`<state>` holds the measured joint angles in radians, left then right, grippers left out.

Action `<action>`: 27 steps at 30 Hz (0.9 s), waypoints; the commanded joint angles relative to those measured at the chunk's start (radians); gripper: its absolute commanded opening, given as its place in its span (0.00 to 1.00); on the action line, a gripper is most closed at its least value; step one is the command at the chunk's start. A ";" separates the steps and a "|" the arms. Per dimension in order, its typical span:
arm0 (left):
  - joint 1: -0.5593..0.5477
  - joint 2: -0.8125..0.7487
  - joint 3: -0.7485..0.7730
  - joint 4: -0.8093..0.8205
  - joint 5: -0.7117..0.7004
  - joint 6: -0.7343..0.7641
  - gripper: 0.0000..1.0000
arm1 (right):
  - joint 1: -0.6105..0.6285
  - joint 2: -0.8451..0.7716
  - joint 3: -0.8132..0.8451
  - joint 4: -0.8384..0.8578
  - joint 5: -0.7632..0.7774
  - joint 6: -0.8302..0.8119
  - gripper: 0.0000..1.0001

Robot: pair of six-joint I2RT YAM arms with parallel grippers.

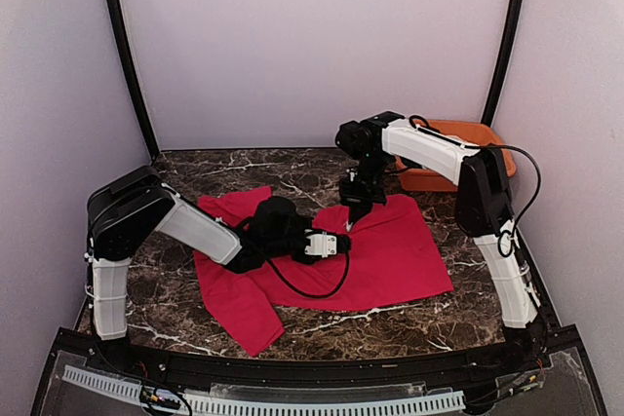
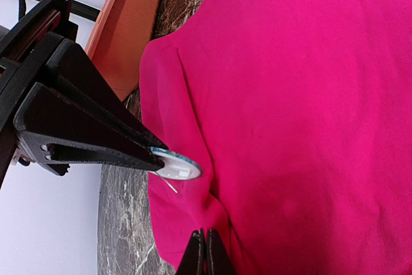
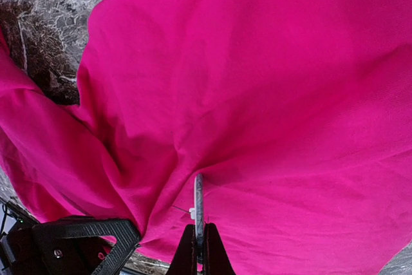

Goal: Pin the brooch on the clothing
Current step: Cross the brooch on the flattened clothing.

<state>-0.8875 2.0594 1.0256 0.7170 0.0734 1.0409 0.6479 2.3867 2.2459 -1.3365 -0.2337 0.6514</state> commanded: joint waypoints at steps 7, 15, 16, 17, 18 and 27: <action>-0.011 -0.017 -0.010 0.003 0.015 0.010 0.01 | 0.030 0.010 0.024 -0.036 -0.028 -0.026 0.00; -0.014 -0.007 0.002 0.001 -0.038 0.020 0.01 | 0.035 -0.042 -0.041 -0.042 -0.016 -0.052 0.00; -0.014 -0.006 0.003 0.002 -0.042 0.022 0.01 | 0.036 -0.046 -0.048 -0.044 -0.017 -0.054 0.00; -0.014 -0.006 0.003 0.002 -0.043 0.022 0.01 | 0.036 -0.050 -0.055 -0.043 -0.014 -0.057 0.00; -0.014 -0.005 0.005 0.002 -0.048 0.022 0.01 | 0.036 -0.053 -0.060 -0.044 -0.014 -0.059 0.00; -0.020 -0.004 -0.001 0.013 -0.041 0.022 0.01 | 0.038 -0.049 -0.060 -0.016 -0.053 -0.049 0.00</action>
<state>-0.8970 2.0602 1.0252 0.7174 0.0322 1.0626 0.6781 2.3768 2.1803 -1.3388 -0.2619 0.6025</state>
